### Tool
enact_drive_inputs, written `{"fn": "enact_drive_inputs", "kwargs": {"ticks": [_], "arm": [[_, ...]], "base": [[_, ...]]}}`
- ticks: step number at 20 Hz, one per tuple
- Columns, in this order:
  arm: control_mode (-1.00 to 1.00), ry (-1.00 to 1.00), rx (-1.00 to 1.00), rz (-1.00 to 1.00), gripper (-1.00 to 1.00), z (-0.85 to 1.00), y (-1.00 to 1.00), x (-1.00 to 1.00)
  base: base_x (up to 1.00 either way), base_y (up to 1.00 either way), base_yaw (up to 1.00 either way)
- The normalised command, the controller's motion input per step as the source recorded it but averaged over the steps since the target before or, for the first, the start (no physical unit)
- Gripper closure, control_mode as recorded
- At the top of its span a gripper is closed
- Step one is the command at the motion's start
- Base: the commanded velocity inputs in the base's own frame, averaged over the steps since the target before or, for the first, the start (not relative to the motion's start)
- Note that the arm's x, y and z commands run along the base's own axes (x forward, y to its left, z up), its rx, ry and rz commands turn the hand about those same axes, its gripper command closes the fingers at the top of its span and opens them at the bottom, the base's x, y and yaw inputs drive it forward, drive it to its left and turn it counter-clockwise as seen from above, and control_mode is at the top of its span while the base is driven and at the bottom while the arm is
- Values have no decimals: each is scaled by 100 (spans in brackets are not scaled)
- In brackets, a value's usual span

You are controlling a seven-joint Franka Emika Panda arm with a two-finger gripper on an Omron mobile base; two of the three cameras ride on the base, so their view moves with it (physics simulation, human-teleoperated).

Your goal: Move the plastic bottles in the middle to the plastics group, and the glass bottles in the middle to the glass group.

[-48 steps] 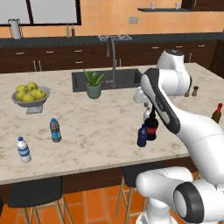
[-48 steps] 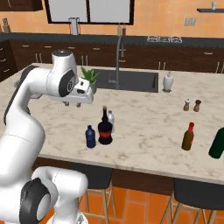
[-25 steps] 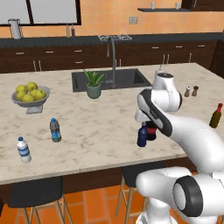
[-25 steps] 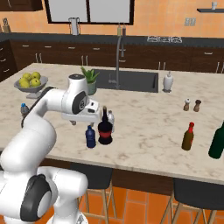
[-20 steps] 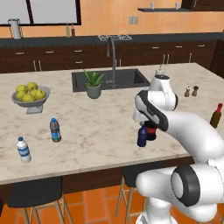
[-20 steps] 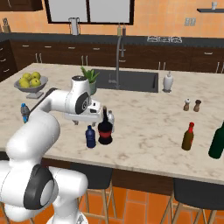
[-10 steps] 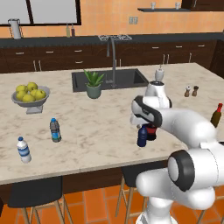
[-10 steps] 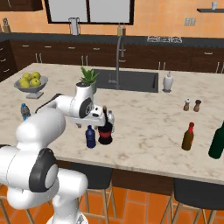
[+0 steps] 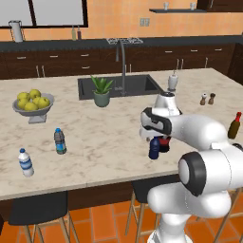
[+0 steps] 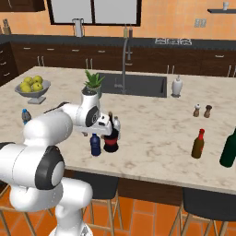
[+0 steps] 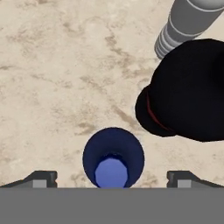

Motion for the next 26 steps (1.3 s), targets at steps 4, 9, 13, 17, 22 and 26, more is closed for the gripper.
{"fn": "enact_drive_inputs", "kwargs": {"ticks": [4,9,13,17,22,26], "arm": [[-100,-4,-6,-1,-100,-28,11,20],[-100,-2,-4,0,-100,-26,2,6],[-100,-2,-7,0,-100,-30,-1,-13],[-100,0,0,0,100,-25,0,-22],[-100,0,0,0,100,-10,1,-20],[-100,-1,0,0,100,43,17,-24]], "base": [[0,0,0],[0,0,0],[0,0,0],[0,0,0],[0,0,0],[0,0,0]]}}
